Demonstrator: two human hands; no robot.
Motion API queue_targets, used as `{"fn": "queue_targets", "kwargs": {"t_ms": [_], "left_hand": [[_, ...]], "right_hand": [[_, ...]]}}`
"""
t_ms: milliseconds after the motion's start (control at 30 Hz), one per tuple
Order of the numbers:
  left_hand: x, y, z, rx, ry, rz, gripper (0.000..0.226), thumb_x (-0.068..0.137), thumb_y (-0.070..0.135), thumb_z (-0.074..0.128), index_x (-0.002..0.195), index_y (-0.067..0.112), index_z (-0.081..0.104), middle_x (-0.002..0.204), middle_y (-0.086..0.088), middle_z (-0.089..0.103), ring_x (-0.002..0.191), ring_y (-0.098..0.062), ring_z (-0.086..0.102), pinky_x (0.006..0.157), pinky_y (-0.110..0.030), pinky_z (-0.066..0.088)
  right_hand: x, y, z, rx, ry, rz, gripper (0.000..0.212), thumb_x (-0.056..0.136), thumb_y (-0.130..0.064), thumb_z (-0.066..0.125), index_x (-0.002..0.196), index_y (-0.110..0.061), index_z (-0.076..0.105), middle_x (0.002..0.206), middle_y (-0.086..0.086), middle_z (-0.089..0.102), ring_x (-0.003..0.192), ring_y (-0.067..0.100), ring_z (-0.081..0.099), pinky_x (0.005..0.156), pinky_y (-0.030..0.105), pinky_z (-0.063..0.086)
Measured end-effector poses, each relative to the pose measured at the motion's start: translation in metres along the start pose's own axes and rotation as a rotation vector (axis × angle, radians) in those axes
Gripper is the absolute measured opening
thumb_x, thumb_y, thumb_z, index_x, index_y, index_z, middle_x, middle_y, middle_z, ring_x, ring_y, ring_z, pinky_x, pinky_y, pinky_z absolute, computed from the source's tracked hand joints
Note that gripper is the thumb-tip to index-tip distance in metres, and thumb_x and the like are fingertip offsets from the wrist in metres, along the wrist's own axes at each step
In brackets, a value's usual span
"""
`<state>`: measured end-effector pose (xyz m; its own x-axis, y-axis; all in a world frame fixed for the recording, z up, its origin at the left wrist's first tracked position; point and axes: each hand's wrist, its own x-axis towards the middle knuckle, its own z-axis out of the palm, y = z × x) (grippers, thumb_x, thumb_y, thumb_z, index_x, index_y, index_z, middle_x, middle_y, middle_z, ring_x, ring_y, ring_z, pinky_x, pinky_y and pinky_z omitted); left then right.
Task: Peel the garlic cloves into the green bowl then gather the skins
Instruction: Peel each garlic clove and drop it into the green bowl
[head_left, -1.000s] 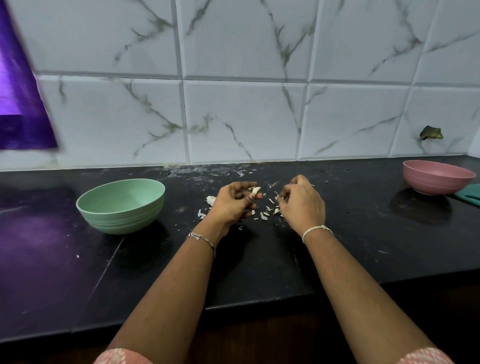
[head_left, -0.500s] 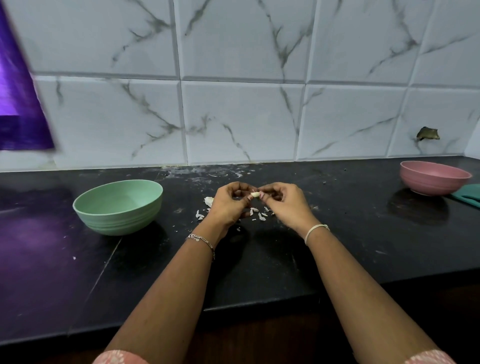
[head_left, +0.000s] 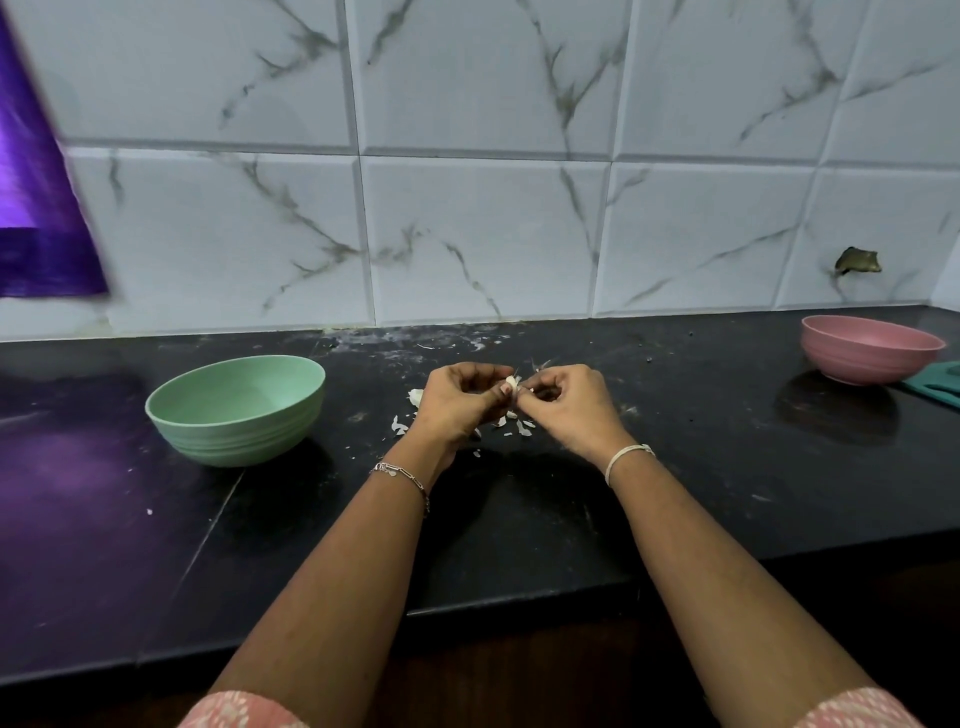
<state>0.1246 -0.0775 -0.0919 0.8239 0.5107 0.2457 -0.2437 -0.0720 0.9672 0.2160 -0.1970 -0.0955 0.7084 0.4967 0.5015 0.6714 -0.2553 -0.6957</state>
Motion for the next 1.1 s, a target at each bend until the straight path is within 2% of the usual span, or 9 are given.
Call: {"fn": "queue_targets", "kwargs": {"t_ms": [167,333,433,600,733,833,933,1033,1100], "left_hand": [[-0.0012,0.0016,0.0002,-0.035,0.006,-0.008,0.015,0.085,-0.007,0.066,0.099,-0.001,0.068,0.081,-0.011,0.069,0.065,-0.010,0.069,0.062,-0.018,0.056],[0.0010,-0.0001,0.0004,-0.036,0.034,-0.013,0.015,0.082,-0.006,0.069,0.095,0.003,0.070,0.088,-0.016,0.069,0.081,-0.023,0.068,0.080,-0.031,0.059],[0.0012,0.0002,0.0013,-0.060,0.043,-0.038,0.015,0.083,-0.008,0.067,0.090,0.005,0.071,0.083,-0.013,0.071,0.080,-0.022,0.068,0.080,-0.029,0.058],[0.0019,0.0013,0.0036,-0.089,0.083,-0.070,0.012,0.085,-0.004,0.065,0.087,0.005,0.072,0.082,-0.016,0.071,0.079,-0.023,0.068,0.082,-0.032,0.058],[0.0002,-0.0005,0.0026,-0.019,0.074,-0.031,0.005,0.082,0.005,0.074,0.086,0.003,0.072,0.084,-0.019,0.072,0.080,-0.026,0.070,0.075,-0.028,0.059],[0.0025,-0.0024,0.0034,0.070,0.122,-0.027,0.008,0.087,0.011,0.070,0.089,0.003,0.071,0.087,-0.022,0.072,0.081,-0.032,0.069,0.081,-0.043,0.058],[0.0047,-0.0034,0.0034,0.134,0.155,-0.020,0.009,0.090,0.012,0.066,0.090,0.003,0.070,0.083,-0.020,0.072,0.076,-0.031,0.070,0.083,-0.056,0.055],[0.0042,-0.0017,0.0040,0.247,0.194,0.022,0.007,0.090,0.014,0.067,0.087,0.008,0.069,0.080,-0.015,0.073,0.068,-0.027,0.071,0.075,-0.052,0.058],[0.0052,-0.0019,0.0044,0.364,0.223,0.065,0.009,0.090,0.016,0.067,0.082,0.014,0.070,0.075,-0.011,0.073,0.067,-0.025,0.072,0.071,-0.046,0.060]], "right_hand": [[0.0002,0.0004,-0.0003,0.028,0.003,0.002,0.005,0.078,-0.024,0.073,0.075,-0.022,0.076,0.068,-0.004,0.073,0.065,0.008,0.069,0.071,0.037,0.059],[0.0017,-0.0002,-0.0001,0.090,0.004,0.012,0.002,0.080,-0.024,0.076,0.081,-0.022,0.075,0.071,-0.010,0.071,0.067,0.000,0.066,0.067,0.017,0.052],[0.0020,0.0011,0.0006,0.075,0.004,-0.001,0.005,0.080,-0.020,0.077,0.085,-0.020,0.076,0.071,-0.007,0.070,0.060,0.000,0.059,0.060,0.012,0.046],[0.0017,0.0016,0.0039,0.037,0.018,-0.035,0.007,0.077,-0.018,0.077,0.079,-0.020,0.072,0.066,-0.003,0.066,0.055,0.004,0.054,0.057,0.017,0.046],[0.0031,0.0022,0.0053,0.003,0.049,-0.045,0.007,0.079,-0.018,0.076,0.078,-0.022,0.070,0.069,-0.002,0.069,0.061,0.009,0.061,0.064,0.027,0.054],[0.0043,0.0028,0.0055,0.011,0.071,-0.040,0.005,0.078,-0.021,0.077,0.080,-0.021,0.072,0.074,-0.003,0.072,0.067,0.010,0.065,0.068,0.029,0.057],[0.0031,0.0013,0.0069,0.080,0.056,-0.037,0.010,0.079,-0.016,0.076,0.087,-0.021,0.071,0.078,-0.005,0.071,0.071,0.009,0.067,0.073,0.029,0.059],[-0.0004,-0.0007,0.0048,0.110,0.017,-0.065,0.025,0.080,-0.009,0.073,0.101,-0.022,0.069,0.076,-0.006,0.069,0.072,0.010,0.066,0.072,0.023,0.057],[-0.0013,-0.0014,0.0039,0.105,0.004,-0.090,0.026,0.081,-0.007,0.072,0.102,-0.022,0.070,0.079,-0.004,0.069,0.073,0.011,0.066,0.071,0.021,0.056]]}}
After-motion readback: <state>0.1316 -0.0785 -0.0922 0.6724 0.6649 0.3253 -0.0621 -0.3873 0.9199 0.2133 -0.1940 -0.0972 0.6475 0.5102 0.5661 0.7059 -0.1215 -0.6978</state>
